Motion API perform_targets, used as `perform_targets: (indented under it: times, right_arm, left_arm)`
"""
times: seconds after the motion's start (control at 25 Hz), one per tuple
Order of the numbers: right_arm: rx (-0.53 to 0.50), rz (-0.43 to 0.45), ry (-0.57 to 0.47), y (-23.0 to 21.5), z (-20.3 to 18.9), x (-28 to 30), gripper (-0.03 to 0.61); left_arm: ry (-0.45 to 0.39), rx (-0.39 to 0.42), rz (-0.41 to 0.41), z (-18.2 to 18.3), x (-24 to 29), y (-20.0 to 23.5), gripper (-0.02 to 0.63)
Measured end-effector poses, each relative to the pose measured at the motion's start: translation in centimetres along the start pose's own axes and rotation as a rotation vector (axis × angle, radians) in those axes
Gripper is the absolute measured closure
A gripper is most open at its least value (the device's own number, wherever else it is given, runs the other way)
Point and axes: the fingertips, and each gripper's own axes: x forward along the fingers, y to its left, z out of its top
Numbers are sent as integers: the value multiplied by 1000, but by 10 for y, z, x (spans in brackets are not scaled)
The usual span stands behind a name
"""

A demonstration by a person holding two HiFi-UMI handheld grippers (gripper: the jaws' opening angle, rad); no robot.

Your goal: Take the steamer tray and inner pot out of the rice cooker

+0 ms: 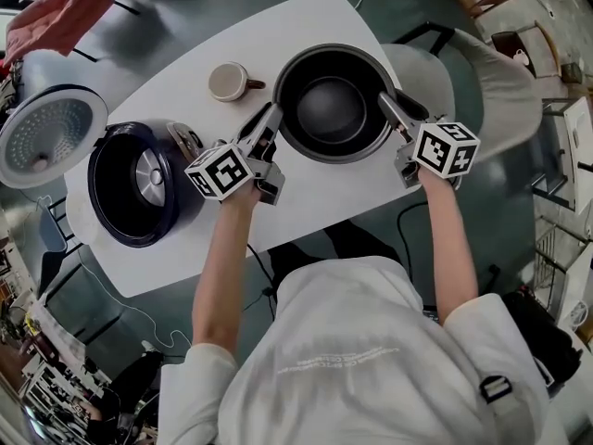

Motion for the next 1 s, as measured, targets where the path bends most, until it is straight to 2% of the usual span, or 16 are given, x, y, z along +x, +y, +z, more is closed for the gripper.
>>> perform_targets:
  times: [0.12,0.24,0.32,0.44,0.52,0.64,0.72,0.84,1.0]
  right_arm:
    - [-11,-10,-4,2,0,3,454]
    - [-25,-4,-5,3,1,5,454]
    - [-36,12,3,6,1,7,454]
    - [-37,16,13,6,3,7,421]
    - [-38,-3,12,6,4,4,409]
    - [-47,-52,-7,6,7,-10,390]
    - [-63,-85,-37,9,12,-25,390]
    - [-150,-139,-78,18,23,-49,390]
    - [-282,-193,-134,42,39,-71,400]
  left_arm:
    - [-17,9,11,3,1,1,529]
    - [-33,67,52,5,3,1,521]
    - [-29,104,80,6,2,2,515]
    - [3,138,111,5,2,-1,495]
    - [31,182,136,5,-1,-4,472]
    - [59,259,169,7,-13,-8,472]
    - [56,273,165,11,-24,-14,472]
    - [31,323,148,25,-41,-28,472]
    - [34,498,158,42,-66,-46,477]
